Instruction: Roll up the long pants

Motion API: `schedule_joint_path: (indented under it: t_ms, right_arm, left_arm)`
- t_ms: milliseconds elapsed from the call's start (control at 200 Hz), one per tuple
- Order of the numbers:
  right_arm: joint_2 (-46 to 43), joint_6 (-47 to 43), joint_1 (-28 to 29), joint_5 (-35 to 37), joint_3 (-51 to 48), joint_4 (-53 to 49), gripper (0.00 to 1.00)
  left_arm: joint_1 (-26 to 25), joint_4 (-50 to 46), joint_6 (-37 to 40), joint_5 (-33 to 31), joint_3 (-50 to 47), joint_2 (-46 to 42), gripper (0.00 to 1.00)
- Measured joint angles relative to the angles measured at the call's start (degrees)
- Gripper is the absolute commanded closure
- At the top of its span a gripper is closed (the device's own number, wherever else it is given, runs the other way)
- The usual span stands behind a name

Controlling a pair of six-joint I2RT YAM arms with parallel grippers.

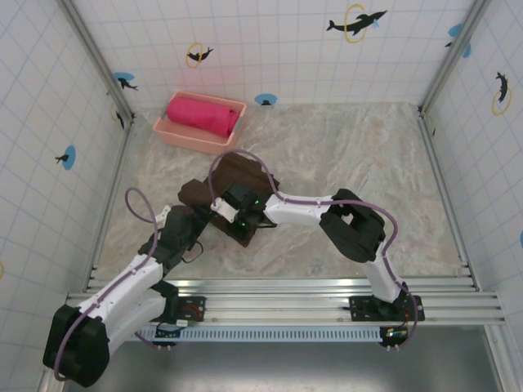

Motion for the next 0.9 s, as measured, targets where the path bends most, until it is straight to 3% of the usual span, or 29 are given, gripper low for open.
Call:
schedule_joint_path:
  t_ms: [490, 796, 901]
  right_arm:
    - [1.2, 1.7, -0.3, -1.1, 1.6, -0.6, 1.00]
    - [1.7, 1.4, -0.4, -1.9, 1.7, 1.2, 1.00]
    - [1.8, -0.1, -0.6, -2.3, 1.7, 1.1, 1.00]
  left_arm:
    - [2.7, -2.2, 1.8, 2.6, 3.2, 3.5, 0.03]
    - [4.9, -8.1, 3.1, 6.3, 5.2, 0.6, 0.04]
    - [8.0, -9.0, 3.0, 6.2, 10.8, -1.7, 0.04]
